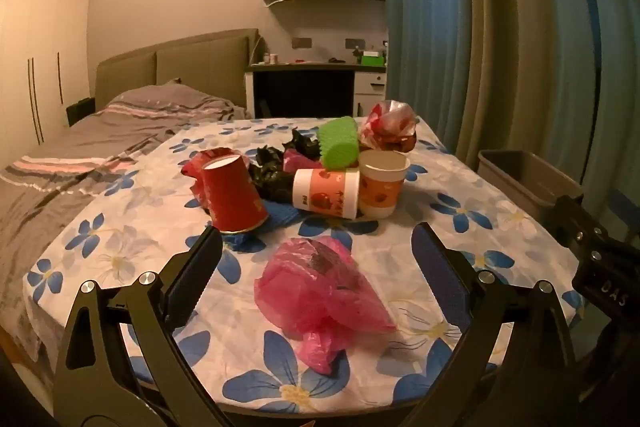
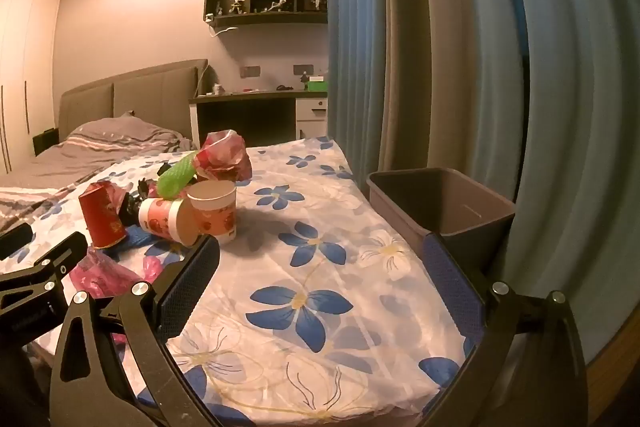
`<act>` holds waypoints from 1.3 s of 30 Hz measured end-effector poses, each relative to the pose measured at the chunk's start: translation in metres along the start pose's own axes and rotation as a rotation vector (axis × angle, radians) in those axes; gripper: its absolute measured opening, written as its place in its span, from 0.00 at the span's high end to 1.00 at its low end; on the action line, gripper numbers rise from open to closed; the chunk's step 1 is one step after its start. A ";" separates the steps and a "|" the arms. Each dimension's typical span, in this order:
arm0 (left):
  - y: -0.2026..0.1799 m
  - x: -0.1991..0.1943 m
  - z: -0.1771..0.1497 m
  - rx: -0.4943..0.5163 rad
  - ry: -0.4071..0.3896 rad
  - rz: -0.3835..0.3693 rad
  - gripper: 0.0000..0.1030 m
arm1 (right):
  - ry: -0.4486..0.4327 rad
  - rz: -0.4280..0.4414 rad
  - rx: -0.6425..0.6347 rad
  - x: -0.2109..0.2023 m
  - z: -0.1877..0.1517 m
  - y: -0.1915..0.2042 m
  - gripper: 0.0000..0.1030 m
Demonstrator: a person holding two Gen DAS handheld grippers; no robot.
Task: Collect trash
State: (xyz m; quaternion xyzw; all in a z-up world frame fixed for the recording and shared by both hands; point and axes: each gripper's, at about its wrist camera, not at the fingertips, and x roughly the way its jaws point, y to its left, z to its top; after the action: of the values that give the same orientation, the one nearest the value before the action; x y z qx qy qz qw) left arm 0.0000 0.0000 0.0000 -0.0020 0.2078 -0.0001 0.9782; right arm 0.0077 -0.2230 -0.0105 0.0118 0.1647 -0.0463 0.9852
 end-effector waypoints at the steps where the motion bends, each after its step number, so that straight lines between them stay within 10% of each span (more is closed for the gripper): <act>1: 0.000 0.000 0.000 -0.001 -0.002 0.001 0.09 | 0.006 -0.001 -0.003 0.000 0.000 0.000 0.05; 39: -0.004 0.003 0.000 -0.003 0.008 -0.011 0.08 | 0.002 0.000 0.002 0.000 0.001 0.001 0.05</act>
State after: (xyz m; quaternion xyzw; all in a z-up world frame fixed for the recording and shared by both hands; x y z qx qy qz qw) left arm 0.0032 -0.0041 -0.0011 -0.0047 0.2118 -0.0054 0.9773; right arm 0.0084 -0.2221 -0.0093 0.0131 0.1657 -0.0463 0.9850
